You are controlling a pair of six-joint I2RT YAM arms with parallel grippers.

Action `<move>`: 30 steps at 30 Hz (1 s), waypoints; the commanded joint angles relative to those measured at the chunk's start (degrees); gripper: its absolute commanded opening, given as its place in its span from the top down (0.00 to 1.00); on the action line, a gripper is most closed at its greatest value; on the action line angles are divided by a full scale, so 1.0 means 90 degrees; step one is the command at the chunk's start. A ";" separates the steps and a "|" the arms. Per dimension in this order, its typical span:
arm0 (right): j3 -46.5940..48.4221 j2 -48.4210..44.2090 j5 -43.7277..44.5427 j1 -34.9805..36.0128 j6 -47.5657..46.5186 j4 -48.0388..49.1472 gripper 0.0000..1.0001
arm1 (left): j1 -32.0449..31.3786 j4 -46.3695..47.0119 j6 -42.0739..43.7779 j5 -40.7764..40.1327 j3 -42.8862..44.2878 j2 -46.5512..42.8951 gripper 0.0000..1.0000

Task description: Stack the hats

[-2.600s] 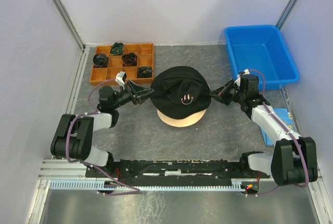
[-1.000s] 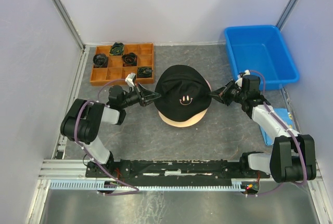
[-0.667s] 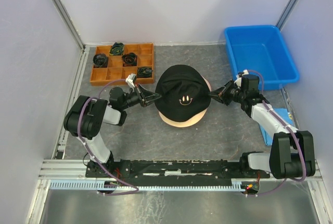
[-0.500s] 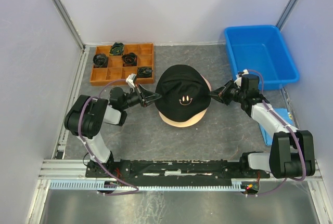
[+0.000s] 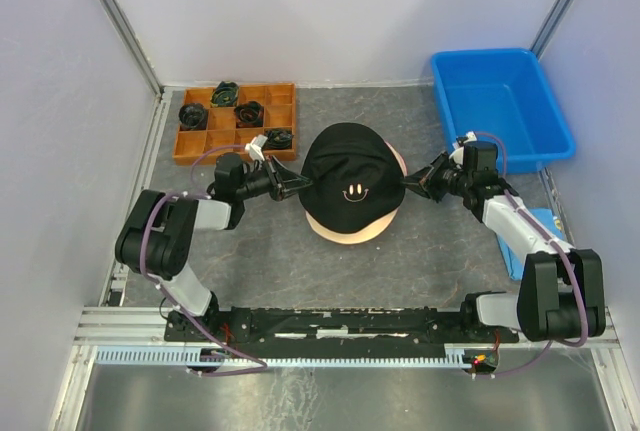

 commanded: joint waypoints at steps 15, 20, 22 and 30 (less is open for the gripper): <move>-0.0739 -0.0585 0.1534 0.0018 -0.1076 -0.2536 1.00 | -0.0078 -0.4205 0.1669 -0.0767 0.1713 0.0407 0.85; -0.0772 -0.0814 0.1539 0.0105 -0.1098 -0.2585 0.88 | -0.0202 -0.4354 0.1693 -0.0808 0.1954 0.0483 0.79; -0.0714 -0.0928 0.1550 0.0101 -0.1130 -0.2620 0.79 | -0.0223 -0.4349 0.1703 -0.0815 0.1865 0.0428 0.76; -0.0210 -0.1526 0.1768 0.0057 -0.1222 -0.3028 0.50 | -0.0225 -0.4269 0.1587 -0.0709 0.1792 0.0109 0.47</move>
